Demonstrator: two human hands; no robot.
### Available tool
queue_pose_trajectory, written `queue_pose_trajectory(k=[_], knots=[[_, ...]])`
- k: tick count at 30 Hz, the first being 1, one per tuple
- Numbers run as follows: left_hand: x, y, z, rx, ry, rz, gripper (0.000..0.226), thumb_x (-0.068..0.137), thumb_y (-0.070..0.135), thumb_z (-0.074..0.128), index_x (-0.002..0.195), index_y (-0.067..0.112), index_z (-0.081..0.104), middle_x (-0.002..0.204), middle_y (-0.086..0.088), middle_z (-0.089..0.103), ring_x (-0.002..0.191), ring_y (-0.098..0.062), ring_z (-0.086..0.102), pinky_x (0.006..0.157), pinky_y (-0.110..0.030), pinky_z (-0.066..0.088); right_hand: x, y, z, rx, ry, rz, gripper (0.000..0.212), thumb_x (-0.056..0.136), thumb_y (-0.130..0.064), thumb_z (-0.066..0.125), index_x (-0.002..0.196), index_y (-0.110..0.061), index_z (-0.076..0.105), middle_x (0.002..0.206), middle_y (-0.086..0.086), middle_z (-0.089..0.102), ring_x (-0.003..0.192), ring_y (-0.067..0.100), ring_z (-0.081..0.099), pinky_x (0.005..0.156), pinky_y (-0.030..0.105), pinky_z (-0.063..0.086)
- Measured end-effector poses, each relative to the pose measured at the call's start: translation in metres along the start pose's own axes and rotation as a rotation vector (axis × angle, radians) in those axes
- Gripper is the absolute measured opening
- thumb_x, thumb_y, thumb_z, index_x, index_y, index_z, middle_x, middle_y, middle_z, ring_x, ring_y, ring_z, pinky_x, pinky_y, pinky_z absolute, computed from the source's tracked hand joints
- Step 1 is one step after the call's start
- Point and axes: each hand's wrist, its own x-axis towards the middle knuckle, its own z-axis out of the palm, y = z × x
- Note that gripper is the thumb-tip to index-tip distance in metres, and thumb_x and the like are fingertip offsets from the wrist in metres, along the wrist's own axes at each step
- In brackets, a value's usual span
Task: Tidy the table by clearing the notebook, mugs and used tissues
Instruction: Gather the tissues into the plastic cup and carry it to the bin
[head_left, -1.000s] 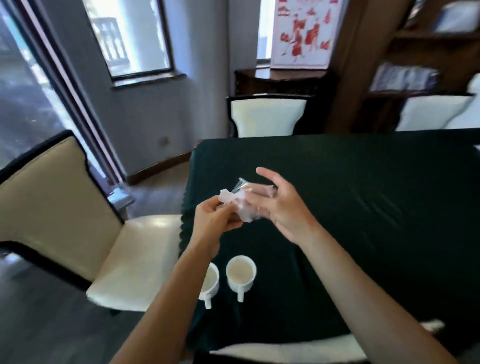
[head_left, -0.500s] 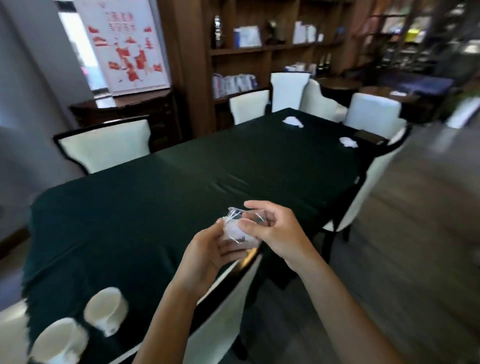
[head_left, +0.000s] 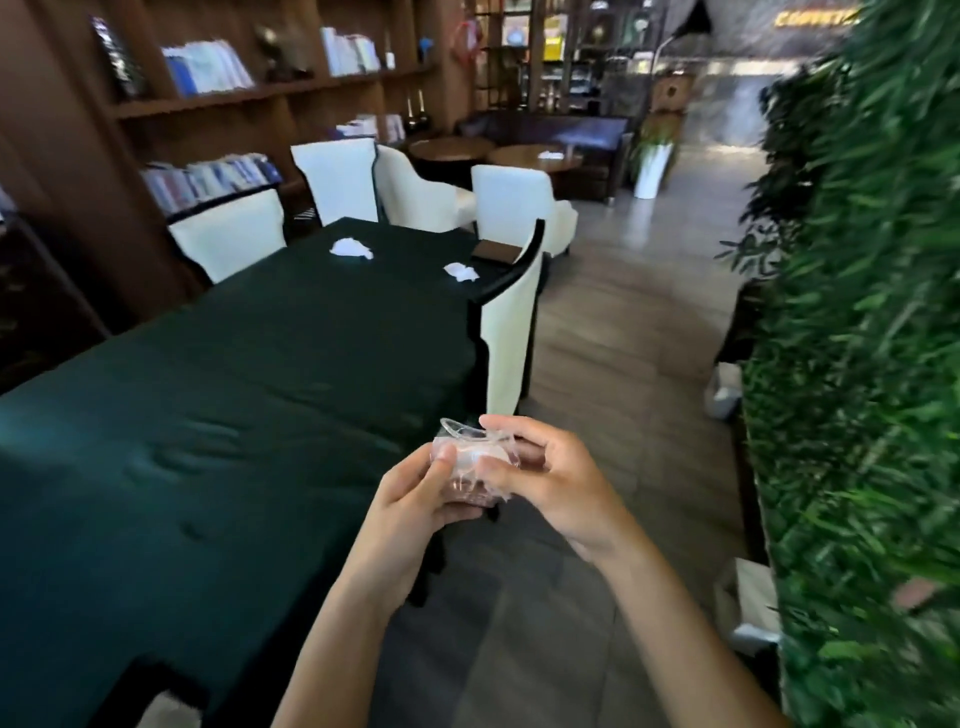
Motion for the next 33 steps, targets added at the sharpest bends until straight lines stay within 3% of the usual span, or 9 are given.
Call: queue_pose_trajectory(k=[5,9,14,18,20,23,33], knots=[[0.066,-0.011,0.037,-0.014,-0.002,0.014,0.037,0.112,0.026,0.047,0.111,0.012,0.082,0.109,-0.020,0.081,0.100,-0.029,0.075,0.093,-0.044,0.061,0.034,0.014,-0.053,0.053,0.164,0.013,0.042,0.082,-0.014,0.082,0.122,-0.024,0.073,0.095,0.005,0.084,0.088,0.012,0.077,0.081,0.022,0.058],[0.131,-0.016,0.051,-0.042,-0.063,0.018,0.030,0.107,0.028,0.060,0.112,0.008,0.081,0.109,-0.020,0.082,0.104,-0.035,0.078,0.093,-0.036,0.063,0.076,0.022,-0.090,0.049,0.243,0.036,0.042,0.088,-0.006,0.080,0.122,-0.029,0.071,0.096,0.006,0.084,0.091,0.011,0.079,0.081,0.019,0.058],[0.226,-0.011,0.060,-0.085,-0.106,-0.023,0.035,0.094,0.036,0.072,0.104,0.004,0.083,0.103,-0.022,0.083,0.098,-0.030,0.081,0.085,-0.032,0.065,0.154,0.024,-0.132,0.021,0.285,0.049,0.038,0.086,-0.004,0.082,0.112,-0.031,0.073,0.092,0.003,0.084,0.087,0.011,0.078,0.076,0.020,0.058],[0.310,-0.004,0.061,-0.054,-0.093,-0.034,0.028,0.092,0.034,0.076,0.089,0.007,0.083,0.089,-0.016,0.083,0.089,-0.030,0.081,0.088,-0.039,0.067,0.226,0.020,-0.158,-0.003,0.311,0.044,0.041,0.082,-0.010,0.086,0.117,-0.028,0.075,0.097,0.004,0.083,0.093,0.014,0.079,0.083,0.028,0.062],[0.352,0.001,0.062,-0.039,-0.119,-0.033,0.029,0.094,0.034,0.075,0.092,0.006,0.084,0.093,-0.018,0.084,0.089,-0.031,0.082,0.083,-0.035,0.066,0.261,0.017,-0.171,-0.001,0.321,0.043,0.042,0.083,-0.011,0.085,0.121,-0.025,0.074,0.102,0.005,0.083,0.096,0.016,0.079,0.082,0.028,0.062],[0.407,0.006,0.066,-0.066,-0.164,-0.023,0.030,0.092,0.036,0.075,0.091,0.007,0.086,0.089,-0.013,0.084,0.079,-0.020,0.080,0.076,-0.027,0.063,0.302,0.015,-0.191,0.091,0.343,0.036,0.044,0.083,-0.011,0.085,0.124,-0.020,0.072,0.102,0.008,0.083,0.094,0.020,0.080,0.076,0.024,0.061],[0.552,-0.016,0.118,-0.180,-0.172,-0.067,0.032,0.086,0.037,0.080,0.090,0.006,0.085,0.090,-0.015,0.083,0.078,-0.021,0.079,0.076,-0.031,0.064,0.409,0.023,-0.278,0.305,0.407,0.060,0.047,0.075,-0.028,0.090,0.119,-0.021,0.074,0.107,0.011,0.083,0.096,0.020,0.079,0.074,0.027,0.061]])
